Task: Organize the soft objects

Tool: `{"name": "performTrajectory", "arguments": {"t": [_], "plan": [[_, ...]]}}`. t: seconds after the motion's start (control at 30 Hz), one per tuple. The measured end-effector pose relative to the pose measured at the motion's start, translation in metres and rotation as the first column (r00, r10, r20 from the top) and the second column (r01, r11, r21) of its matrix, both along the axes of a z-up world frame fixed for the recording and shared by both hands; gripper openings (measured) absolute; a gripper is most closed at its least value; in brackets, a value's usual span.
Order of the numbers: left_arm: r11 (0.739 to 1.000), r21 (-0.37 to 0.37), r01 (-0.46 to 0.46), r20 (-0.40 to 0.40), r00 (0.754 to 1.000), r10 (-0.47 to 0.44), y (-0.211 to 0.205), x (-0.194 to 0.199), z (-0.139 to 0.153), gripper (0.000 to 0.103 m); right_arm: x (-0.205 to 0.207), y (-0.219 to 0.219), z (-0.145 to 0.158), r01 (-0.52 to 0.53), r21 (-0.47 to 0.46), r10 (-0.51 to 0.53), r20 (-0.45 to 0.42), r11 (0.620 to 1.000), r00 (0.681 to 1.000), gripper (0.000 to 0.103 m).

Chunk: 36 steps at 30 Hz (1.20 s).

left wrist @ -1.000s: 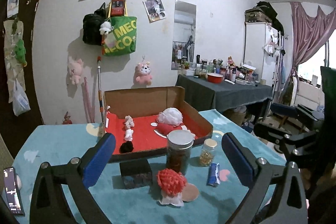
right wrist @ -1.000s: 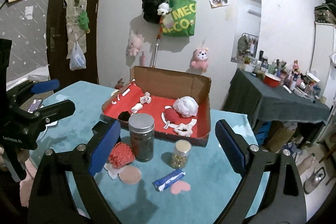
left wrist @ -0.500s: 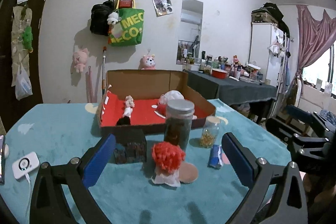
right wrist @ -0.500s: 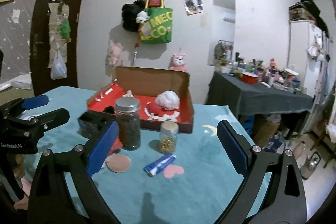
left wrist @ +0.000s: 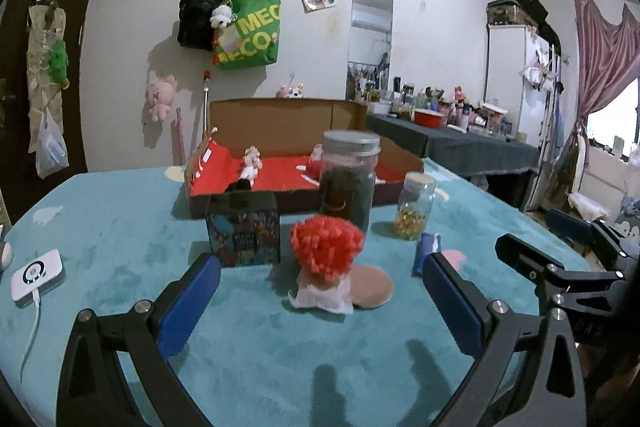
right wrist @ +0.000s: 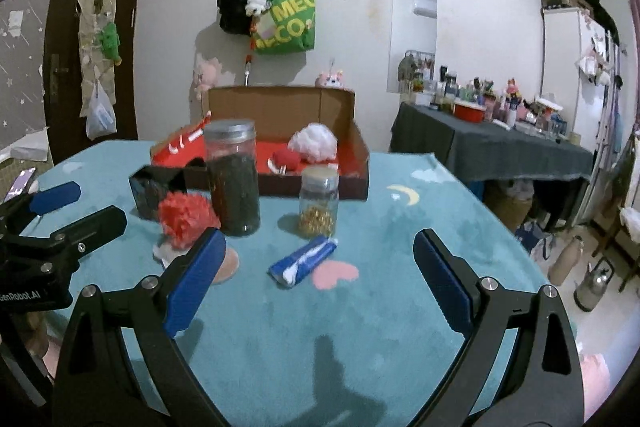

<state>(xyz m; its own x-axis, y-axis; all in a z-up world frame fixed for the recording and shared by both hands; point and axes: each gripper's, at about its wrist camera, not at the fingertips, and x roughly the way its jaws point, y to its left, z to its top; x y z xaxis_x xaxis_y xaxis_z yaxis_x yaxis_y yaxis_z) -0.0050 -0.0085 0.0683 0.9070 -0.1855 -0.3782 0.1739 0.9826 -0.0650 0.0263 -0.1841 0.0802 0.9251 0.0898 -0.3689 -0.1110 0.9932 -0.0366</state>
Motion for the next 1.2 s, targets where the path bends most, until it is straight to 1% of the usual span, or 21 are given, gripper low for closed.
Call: {"name": "performTrajectory", "arguments": {"t": [0.23, 0.33, 0.6, 0.8, 0.93, 1.2], "plan": [[1.0, 0.004, -0.011, -0.058, 0.998, 0.012, 0.0, 0.006, -0.018, 0.103, 0.004, 0.004, -0.02, 0.006, -0.008, -0.006, -0.041, 1.0, 0.999, 0.096], [1.0, 0.005, -0.014, -0.075, 0.997, 0.015, 0.0, 0.008, -0.024, 0.103, 0.008, 0.003, -0.027, 0.0, 0.009, 0.0, -0.071, 1.0, 0.997, 0.096], [1.0, 0.005, -0.02, -0.114, 0.993, 0.021, 0.001, 0.014, -0.034, 0.103, 0.016, 0.001, -0.04, 0.004, 0.024, -0.001, -0.119, 1.0, 0.993, 0.096], [1.0, 0.011, -0.023, -0.118, 0.993, 0.024, 0.0, 0.016, -0.034, 0.103, 0.019, 0.001, -0.045, 0.004, 0.026, 0.0, -0.141, 1.0, 0.99, 0.096], [1.0, -0.006, -0.022, -0.126, 0.992, 0.022, 0.002, 0.02, -0.031, 0.103, 0.024, 0.0, -0.046, 0.001, 0.032, 0.004, -0.16, 0.999, 0.987, 0.096], [1.0, -0.003, -0.013, -0.164, 0.986, 0.012, 0.004, 0.044, -0.023, 0.103, 0.044, -0.001, -0.04, -0.007, 0.044, 0.016, -0.195, 0.999, 0.981, 0.096]]}}
